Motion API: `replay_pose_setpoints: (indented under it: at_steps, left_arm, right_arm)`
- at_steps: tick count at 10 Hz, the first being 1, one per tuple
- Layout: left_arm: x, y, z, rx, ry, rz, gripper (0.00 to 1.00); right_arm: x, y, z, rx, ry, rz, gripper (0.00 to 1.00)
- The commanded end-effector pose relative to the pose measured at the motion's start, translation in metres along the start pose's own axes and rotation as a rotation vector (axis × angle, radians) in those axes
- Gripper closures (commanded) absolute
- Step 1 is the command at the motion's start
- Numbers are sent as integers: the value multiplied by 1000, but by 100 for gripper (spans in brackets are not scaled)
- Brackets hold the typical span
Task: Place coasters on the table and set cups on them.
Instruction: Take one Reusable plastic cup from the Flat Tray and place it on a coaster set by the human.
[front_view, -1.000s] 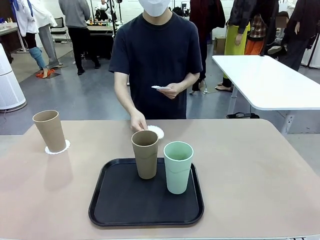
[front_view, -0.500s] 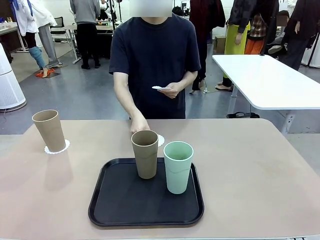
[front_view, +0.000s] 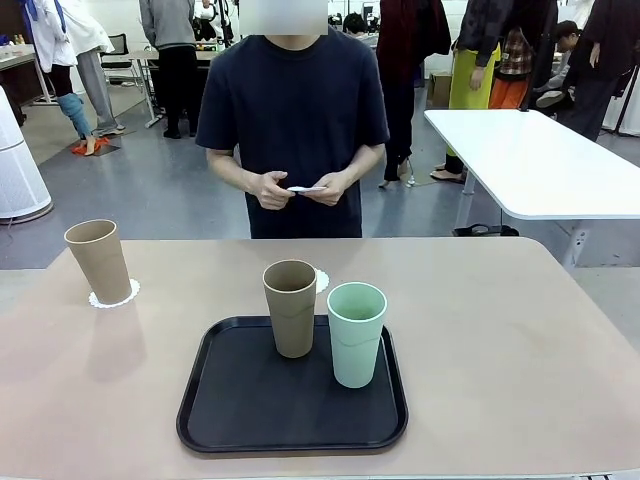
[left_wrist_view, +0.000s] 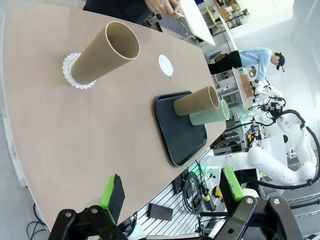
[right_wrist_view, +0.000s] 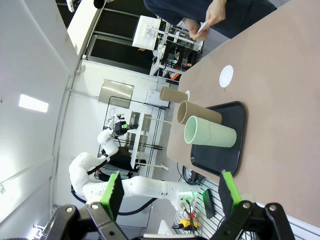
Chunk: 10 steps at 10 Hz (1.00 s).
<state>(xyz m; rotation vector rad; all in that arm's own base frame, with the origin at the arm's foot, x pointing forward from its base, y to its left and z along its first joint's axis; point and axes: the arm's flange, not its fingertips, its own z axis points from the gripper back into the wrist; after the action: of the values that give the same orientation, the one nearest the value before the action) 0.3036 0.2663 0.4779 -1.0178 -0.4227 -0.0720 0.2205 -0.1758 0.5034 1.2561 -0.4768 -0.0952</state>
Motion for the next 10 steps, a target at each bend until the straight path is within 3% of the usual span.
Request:
replay_pose_setpoints:
  at_steps: [1,6,9,10]
  left_arm:
    - [-2,-3,-1,6,-8,-6,0]
    - [0,0,0,0,0,0,0]
    - [22,-143,-48,137,-30,-547,0]
    - [19,-177,-73,198,17,-754,0]
  right_arm:
    - [1,0,-2,6,-13,-4,0]
    - [1,0,-2,6,-13,-4,0]
    - [1,0,-2,6,-13,-4,0]
    - [1,0,-2,6,-13,-4,0]
